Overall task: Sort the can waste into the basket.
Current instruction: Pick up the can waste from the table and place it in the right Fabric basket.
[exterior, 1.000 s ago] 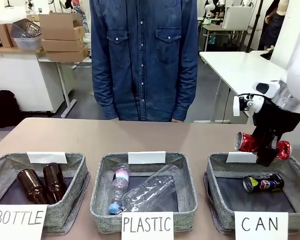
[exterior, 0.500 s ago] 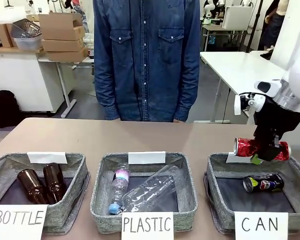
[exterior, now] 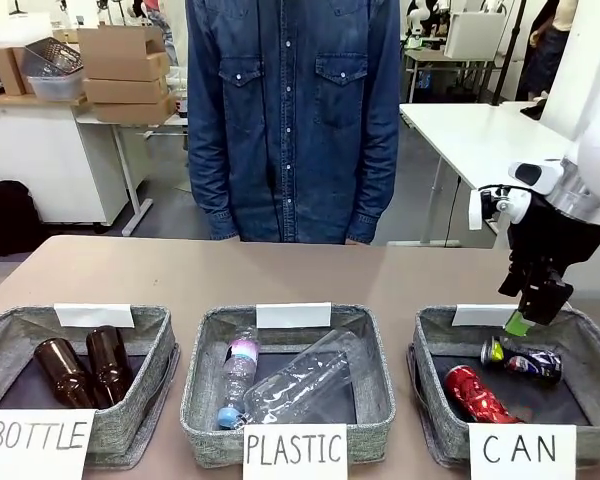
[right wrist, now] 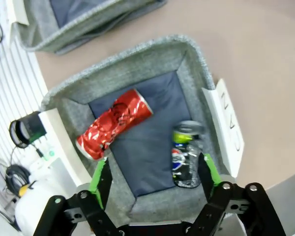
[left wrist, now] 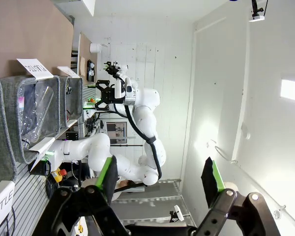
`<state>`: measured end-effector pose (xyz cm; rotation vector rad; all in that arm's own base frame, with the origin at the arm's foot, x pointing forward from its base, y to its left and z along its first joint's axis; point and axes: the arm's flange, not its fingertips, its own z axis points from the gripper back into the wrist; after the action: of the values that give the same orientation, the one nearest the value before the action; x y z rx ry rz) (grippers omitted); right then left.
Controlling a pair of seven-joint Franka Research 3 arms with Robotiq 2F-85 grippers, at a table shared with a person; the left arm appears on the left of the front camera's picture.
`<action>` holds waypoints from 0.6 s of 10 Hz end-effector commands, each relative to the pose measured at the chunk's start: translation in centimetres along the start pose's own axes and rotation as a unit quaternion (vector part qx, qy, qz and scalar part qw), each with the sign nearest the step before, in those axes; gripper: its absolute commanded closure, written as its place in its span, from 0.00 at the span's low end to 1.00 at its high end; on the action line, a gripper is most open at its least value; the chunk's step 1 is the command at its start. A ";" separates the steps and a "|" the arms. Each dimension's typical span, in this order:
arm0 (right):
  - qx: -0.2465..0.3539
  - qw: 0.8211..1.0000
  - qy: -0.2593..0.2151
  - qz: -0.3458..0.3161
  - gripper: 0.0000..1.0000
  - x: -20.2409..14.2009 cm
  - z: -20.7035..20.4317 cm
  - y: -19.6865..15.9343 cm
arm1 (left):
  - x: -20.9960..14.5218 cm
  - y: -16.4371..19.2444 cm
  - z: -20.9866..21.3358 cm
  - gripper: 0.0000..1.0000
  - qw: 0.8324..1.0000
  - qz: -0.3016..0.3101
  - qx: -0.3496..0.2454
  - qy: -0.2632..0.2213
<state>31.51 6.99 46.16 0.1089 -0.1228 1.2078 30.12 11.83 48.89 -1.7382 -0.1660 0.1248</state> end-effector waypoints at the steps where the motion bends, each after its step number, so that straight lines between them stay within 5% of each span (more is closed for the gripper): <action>1: -0.001 1.000 -0.006 -0.006 0.00 -3.6 -4.9 4.2 | -0.2 -0.4 0.0 0.10 1.000 -0.003 -0.006 0.002; 3: 0.003 1.000 -0.016 -0.017 0.00 -3.5 -4.8 4.1 | -0.2 -0.4 0.0 0.10 1.000 -0.003 -0.006 0.002; 4: 0.038 0.994 -0.061 -0.080 0.00 -3.2 -3.8 3.6 | -0.2 -0.4 0.0 0.10 1.000 -0.003 -0.006 0.002; 5: 0.111 0.961 -0.174 -0.184 0.00 -2.8 -1.8 2.6 | -0.2 -0.4 0.0 0.10 1.000 -0.003 -0.006 0.002; 6: 0.156 0.886 -0.295 -0.321 0.00 -2.7 0.2 1.2 | -0.2 -0.4 0.0 0.10 1.000 -0.003 -0.006 0.002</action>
<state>31.14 5.50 46.29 0.4287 -0.1690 0.9342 30.12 11.83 48.89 -1.7381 -0.1661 0.1246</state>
